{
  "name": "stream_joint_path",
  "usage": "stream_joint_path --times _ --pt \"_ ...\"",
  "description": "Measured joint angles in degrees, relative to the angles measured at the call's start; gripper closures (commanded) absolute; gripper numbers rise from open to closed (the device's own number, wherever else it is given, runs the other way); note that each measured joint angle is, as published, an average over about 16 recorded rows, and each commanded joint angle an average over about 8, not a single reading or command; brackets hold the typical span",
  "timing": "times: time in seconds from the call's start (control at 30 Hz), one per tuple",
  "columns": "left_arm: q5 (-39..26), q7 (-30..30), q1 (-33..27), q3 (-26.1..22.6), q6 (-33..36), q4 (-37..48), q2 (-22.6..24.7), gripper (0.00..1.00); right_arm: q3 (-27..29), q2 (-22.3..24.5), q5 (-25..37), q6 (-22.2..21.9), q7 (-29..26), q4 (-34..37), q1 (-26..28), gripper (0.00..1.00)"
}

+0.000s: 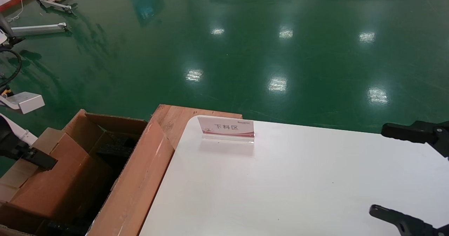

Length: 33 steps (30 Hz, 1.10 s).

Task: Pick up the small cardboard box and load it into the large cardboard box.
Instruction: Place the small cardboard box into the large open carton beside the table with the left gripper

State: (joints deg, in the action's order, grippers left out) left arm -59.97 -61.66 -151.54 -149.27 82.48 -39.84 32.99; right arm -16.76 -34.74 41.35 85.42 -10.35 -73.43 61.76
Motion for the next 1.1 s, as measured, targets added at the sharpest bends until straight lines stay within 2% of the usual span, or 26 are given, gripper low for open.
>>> stream_joint_path --times 0.67,1.1 --pt "1.3 3.7 8.3 0.8 -4.0 7.9 2.5 1.00 -0.1 0.0 0.0 0.0 0.0 0.0 0.0 0.00" --pt "3.7 6.2 15.7 1.9 -5.6 14.5 4.2 1.00 -0.1 0.0 -0.1 0.0 0.1 0.0 0.0 0.00"
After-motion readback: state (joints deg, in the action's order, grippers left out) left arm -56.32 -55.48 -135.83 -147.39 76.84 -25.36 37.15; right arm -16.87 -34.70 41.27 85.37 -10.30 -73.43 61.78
